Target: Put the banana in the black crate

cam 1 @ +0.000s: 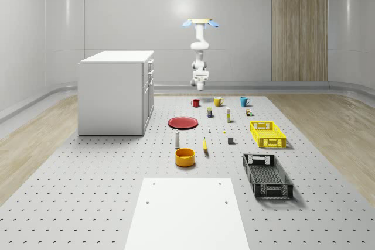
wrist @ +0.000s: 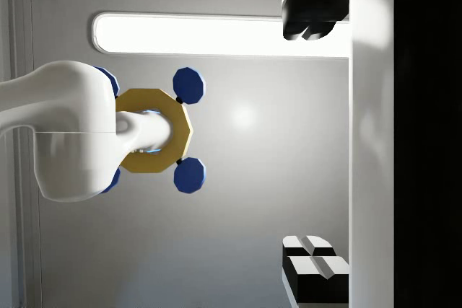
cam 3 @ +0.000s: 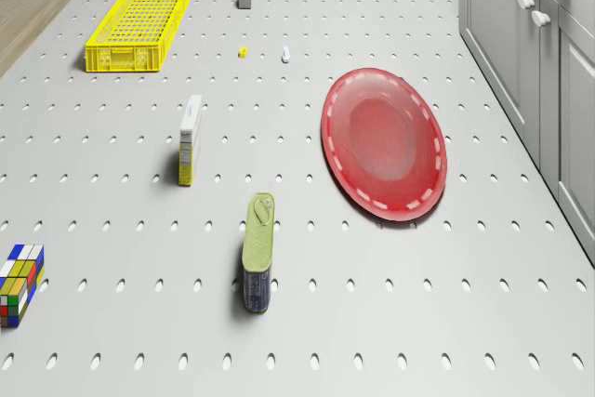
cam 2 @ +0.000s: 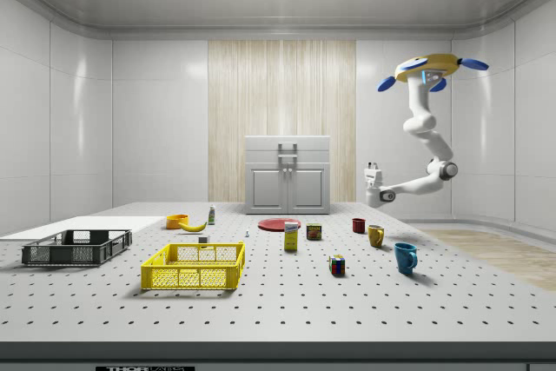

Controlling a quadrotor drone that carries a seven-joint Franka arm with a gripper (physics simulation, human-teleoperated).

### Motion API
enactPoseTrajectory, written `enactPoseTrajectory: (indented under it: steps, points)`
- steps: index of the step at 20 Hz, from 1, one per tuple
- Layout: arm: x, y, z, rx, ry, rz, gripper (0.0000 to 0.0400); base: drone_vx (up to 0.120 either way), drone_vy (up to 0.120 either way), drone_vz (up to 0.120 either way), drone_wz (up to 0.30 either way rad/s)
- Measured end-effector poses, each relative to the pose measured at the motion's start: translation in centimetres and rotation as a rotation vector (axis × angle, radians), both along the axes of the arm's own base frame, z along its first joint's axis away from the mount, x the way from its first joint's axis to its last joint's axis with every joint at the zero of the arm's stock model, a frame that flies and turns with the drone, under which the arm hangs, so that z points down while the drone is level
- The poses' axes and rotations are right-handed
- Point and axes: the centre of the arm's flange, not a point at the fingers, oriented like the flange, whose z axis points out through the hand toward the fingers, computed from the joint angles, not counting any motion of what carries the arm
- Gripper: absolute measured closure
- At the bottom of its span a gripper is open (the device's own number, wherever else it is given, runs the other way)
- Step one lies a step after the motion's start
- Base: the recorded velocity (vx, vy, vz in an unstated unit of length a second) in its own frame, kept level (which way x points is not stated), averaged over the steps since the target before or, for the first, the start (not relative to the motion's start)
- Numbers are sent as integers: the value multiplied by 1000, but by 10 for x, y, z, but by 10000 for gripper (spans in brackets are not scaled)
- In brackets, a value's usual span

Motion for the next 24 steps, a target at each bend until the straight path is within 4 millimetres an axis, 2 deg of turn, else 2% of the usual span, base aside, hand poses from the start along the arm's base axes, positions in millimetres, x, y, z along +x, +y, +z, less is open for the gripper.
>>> enactPoseTrajectory:
  steps: [3,8,14,17,19,21,24]
  points:
    - [0,2,0,-22,-2,-1,0,120,-120,0,0]
    - [-1,10,-1,-96,-6,-3,0,120,-8,0,0]
    - [-1,31,-6,-322,-10,-9,0,120,0,0,0]
    - [-1,51,-17,-547,-12,-15,0,120,0,0,0]
    - [0,68,-30,-762,-12,-20,0,120,0,-40,0]
    - [0,83,-52,-1035,-12,-28,0,120,0,-120,0]
    - [2,95,-100,-1531,-10,-42,0,120,0,-120,0]
